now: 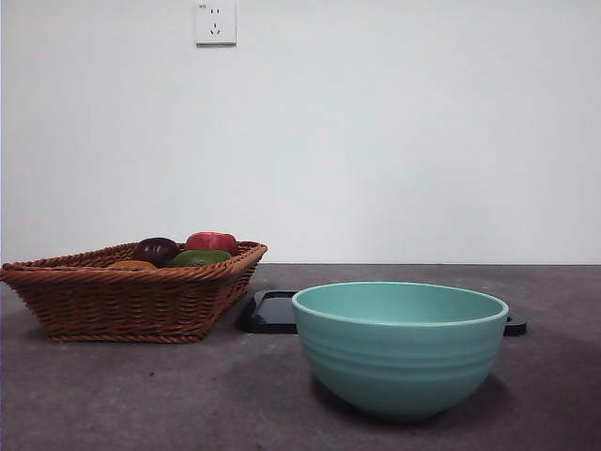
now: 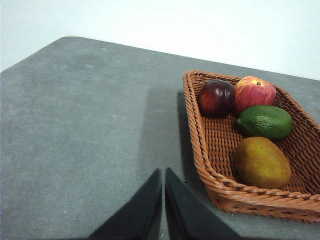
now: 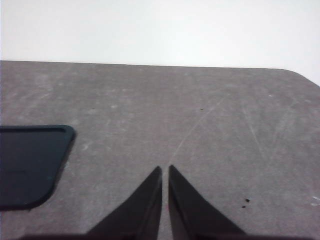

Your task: Pick up the wifruite, put it on the bowl, pick up the plate, put it on desk

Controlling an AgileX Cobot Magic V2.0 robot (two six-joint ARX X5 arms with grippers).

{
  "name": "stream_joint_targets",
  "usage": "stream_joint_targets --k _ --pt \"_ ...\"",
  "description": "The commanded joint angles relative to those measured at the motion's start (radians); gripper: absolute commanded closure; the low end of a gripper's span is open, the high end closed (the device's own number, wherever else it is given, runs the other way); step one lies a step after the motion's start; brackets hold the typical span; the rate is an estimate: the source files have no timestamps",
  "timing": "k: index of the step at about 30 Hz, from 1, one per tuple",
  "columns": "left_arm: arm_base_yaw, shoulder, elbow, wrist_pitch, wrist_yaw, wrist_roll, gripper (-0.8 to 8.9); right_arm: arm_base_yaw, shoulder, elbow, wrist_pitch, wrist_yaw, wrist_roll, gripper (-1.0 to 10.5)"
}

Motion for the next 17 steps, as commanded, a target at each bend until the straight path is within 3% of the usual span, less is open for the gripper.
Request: stream_joint_targets --k 1,7,17 --pt "0.001 -0.002 -0.021 -0.004 -0.003 0.001 8.05 -0.005 -0.002 -0.003 -0.004 0.002 -0.004 9.3" --pt "0.001 -0.002 -0.021 -0.005 -0.003 0.001 8.05 -0.005 -0.002 -0.014 -0.079 0.002 0.011 9.3" --pt "0.001 -0.002 -0.021 -0.005 -0.003 0.001 8.05 0.000 -0.002 -0.048 -0.024 0.000 0.056 9.3"
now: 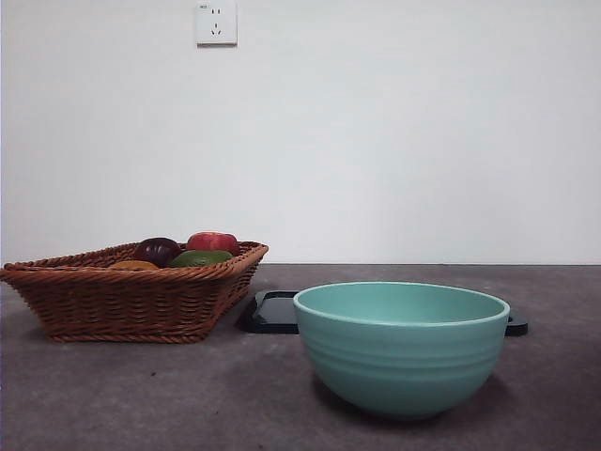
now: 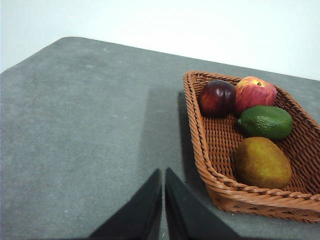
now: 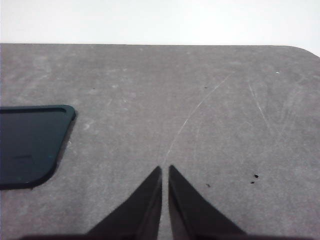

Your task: Pick up the wifruite, put it on the bowl, pick up the plate, put it on desk

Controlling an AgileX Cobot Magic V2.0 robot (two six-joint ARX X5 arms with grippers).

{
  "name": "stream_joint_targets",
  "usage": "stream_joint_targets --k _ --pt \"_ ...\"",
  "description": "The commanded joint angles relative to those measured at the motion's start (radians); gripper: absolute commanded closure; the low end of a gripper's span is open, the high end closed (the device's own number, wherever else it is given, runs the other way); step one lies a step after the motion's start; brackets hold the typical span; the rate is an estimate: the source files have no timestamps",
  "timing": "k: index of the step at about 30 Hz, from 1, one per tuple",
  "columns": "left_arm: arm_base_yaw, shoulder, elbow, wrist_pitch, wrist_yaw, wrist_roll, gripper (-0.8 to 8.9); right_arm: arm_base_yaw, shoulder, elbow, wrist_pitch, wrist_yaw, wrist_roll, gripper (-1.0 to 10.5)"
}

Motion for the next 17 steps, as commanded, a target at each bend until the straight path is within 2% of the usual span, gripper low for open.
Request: stream_joint_targets --k 1,17 --pt "0.001 -0.002 -0.021 -0.005 -0.003 0.001 8.05 0.000 -0.002 -0.010 0.004 0.005 0.018 9.3" --pt "0.001 -0.002 -0.021 -0.005 -0.003 0.001 8.05 -0.002 -0.002 -0.019 0.041 0.011 0.003 9.3"
